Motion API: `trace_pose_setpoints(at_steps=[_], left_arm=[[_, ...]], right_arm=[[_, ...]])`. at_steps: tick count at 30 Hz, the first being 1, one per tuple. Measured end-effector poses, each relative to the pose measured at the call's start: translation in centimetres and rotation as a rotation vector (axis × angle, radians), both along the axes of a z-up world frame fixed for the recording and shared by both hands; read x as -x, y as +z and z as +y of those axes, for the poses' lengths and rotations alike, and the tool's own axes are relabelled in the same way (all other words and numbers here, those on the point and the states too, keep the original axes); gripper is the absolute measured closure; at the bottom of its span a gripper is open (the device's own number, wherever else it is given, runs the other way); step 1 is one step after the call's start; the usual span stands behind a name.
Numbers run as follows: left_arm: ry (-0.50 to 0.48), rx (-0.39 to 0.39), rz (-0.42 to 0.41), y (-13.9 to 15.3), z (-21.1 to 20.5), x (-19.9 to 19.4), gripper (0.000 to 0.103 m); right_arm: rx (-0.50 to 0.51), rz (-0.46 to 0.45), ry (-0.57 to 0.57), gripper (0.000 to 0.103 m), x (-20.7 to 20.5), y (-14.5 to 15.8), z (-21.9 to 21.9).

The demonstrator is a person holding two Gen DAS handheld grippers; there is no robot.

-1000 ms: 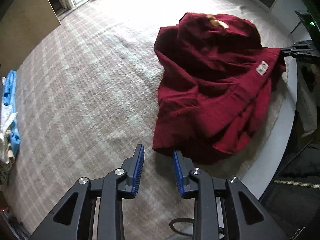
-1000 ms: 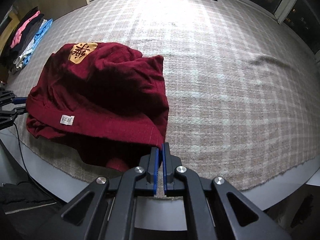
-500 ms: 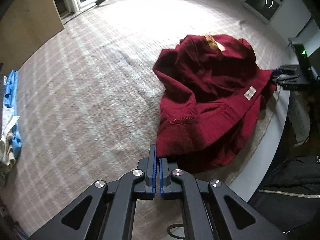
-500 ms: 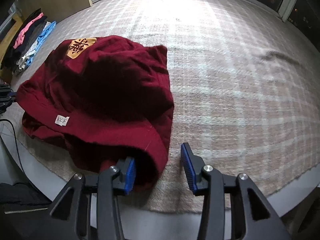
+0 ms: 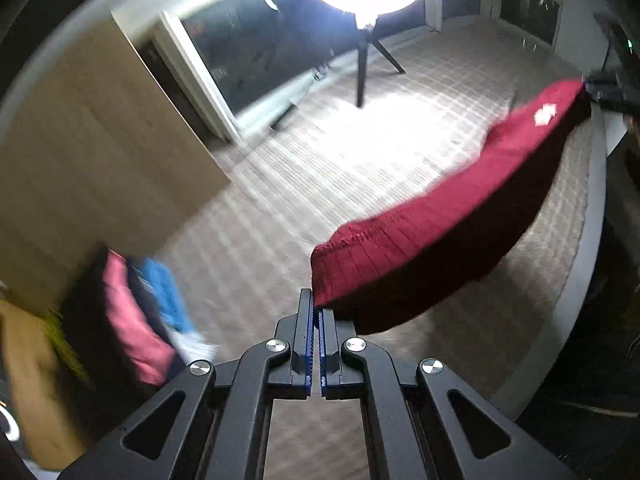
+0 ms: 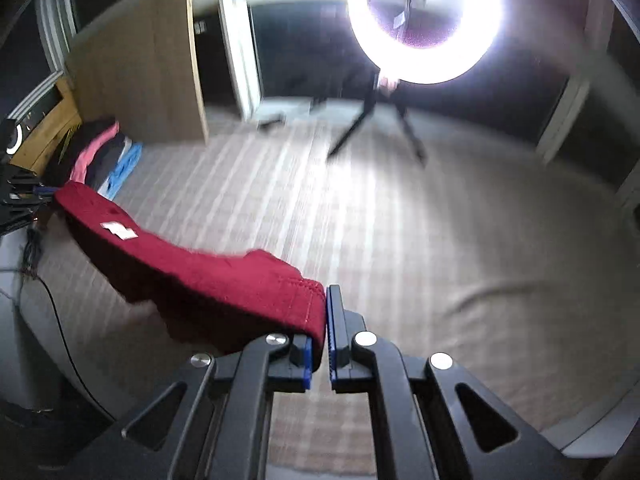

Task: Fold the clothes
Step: 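Lift the hem with both grippers and fold it over toward the collar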

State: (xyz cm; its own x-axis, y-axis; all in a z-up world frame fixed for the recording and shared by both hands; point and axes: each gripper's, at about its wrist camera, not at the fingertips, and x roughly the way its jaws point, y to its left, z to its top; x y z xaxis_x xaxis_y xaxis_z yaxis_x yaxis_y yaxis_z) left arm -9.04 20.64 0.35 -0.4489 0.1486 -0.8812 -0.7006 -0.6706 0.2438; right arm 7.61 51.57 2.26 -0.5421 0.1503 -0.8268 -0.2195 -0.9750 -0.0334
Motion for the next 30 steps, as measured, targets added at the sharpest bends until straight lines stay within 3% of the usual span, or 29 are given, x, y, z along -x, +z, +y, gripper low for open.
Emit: trace_pose_setpoints(at_steps=[2,7,11,13,15,20,24,27,30], left_arm=[[-0.029,0.051,-0.047,-0.9,-2.0,0.0,0.102],[-0.105,0.209,-0.294,-7.7,-4.8,-3.4,0.101],[-0.094,0.227,-0.370,-10.7,-5.7,-4.0,0.102],[-0.070,0.209,-0.379,-11.1,-6.1,-3.5,0.102],[-0.047,0.173,-0.338,-9.6,-5.9,-2.3,0.102],[0.018,0.060,-0.160,-3.1,-6.2,2.6,0.101],[0.040,-0.006,-0.038,1.2,-7.2,2.9,0.101],[0.051,-0.024,-0.052,0.2,-8.4,2.5,0.101],[0.074,0.016,-0.145,-5.1,-9.3,1.2,0.101]], right_arm=[[-0.041,-0.063,0.026,0.098,-0.1,-0.7,-1.4],[0.019,-0.367,0.152,0.098,-2.4,-9.5,-5.0],[0.063,-0.446,0.185,0.098,-3.6,-12.7,-6.7],[0.060,-0.432,0.171,0.098,-2.9,-12.8,-6.2],[0.040,-0.391,0.150,0.098,-1.2,-11.6,-5.4],[-0.014,-0.228,0.089,0.098,3.4,-5.3,-1.5],[-0.067,-0.104,0.079,0.098,5.0,-0.9,-1.4],[-0.051,-0.089,0.087,0.098,5.1,-1.1,-2.5],[-0.005,-0.179,0.106,0.098,5.0,-6.8,-4.3]])
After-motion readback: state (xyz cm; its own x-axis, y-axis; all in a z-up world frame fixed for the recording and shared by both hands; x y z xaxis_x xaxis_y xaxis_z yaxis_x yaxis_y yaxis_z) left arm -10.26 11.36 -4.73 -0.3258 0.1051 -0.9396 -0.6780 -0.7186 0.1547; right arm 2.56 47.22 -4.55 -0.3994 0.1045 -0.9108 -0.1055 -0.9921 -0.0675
